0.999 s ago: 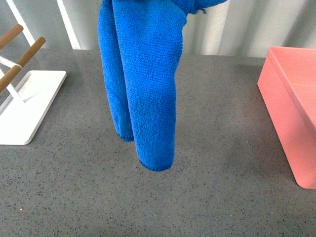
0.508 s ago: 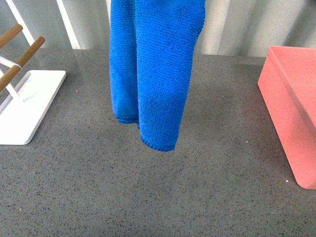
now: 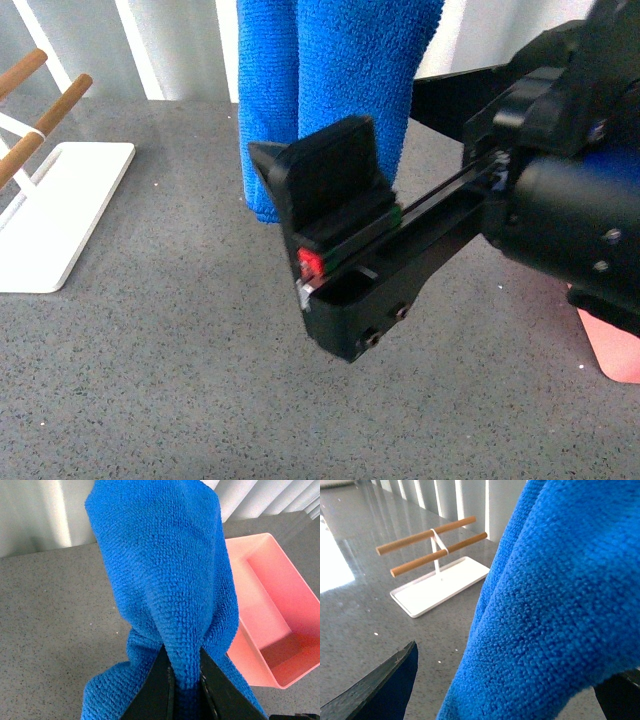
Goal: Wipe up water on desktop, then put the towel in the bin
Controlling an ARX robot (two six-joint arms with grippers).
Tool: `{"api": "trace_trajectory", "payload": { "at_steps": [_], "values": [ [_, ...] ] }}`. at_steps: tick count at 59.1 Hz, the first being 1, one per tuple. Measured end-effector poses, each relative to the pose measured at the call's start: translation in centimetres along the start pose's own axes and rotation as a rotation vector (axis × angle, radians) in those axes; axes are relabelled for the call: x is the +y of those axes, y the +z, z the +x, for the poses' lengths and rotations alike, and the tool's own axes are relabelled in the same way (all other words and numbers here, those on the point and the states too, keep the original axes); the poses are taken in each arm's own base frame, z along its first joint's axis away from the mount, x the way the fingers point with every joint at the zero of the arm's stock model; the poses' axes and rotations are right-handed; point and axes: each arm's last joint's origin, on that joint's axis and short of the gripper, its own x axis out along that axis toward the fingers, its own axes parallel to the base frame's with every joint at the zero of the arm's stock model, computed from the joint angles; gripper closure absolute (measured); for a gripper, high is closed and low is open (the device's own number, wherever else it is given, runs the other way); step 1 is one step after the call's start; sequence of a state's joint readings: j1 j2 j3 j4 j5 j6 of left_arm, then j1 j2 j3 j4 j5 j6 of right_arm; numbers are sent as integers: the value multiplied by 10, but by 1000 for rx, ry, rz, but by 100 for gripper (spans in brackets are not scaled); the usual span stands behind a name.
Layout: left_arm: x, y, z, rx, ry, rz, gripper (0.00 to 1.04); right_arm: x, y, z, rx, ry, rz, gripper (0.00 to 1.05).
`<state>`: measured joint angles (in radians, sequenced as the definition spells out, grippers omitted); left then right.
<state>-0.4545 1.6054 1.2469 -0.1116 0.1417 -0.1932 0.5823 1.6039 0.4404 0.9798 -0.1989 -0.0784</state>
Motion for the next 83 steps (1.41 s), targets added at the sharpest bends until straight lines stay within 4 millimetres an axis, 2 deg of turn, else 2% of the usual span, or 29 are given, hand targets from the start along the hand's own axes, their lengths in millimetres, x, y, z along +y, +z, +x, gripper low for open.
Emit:
{"api": "trace_trajectory", "payload": {
  "at_steps": [11, 14, 23, 28, 34, 48, 70, 79, 81, 83],
  "values": [
    [-1, 0, 1, 3, -11, -6, 100, -10, 11, 15, -34, -36, -82, 7],
    [-1, 0, 1, 3, -14, -7, 100, -13, 13, 17, -45, -47, -89, 10],
    [-1, 0, 1, 5, -16, -7, 100, -20, 18, 22, -83, -68, -102, 33],
    [1, 0, 1, 4, -13, -8, 100, -23, 22, 24, -101, -79, -104, 50],
    [3, 1, 1, 2, -10, -11, 100, -25, 25, 25, -107, -84, -105, 66],
    [8, 0, 4, 8, 3, -18, 100, -25, 30, 22, -119, -82, -90, 101],
    [10, 3, 3, -8, 9, -20, 100, -28, 40, 14, -137, -93, -58, 101],
    [21, 6, 1, -27, 18, -38, 75, -30, 45, 11, -148, -97, -46, 101],
    [25, 8, 0, -44, 25, -46, 66, -31, 46, 10, -149, -98, -40, 101],
    [27, 9, -1, -54, 33, -51, 62, -33, 46, 9, -149, -102, -34, 101]
  ]
}}
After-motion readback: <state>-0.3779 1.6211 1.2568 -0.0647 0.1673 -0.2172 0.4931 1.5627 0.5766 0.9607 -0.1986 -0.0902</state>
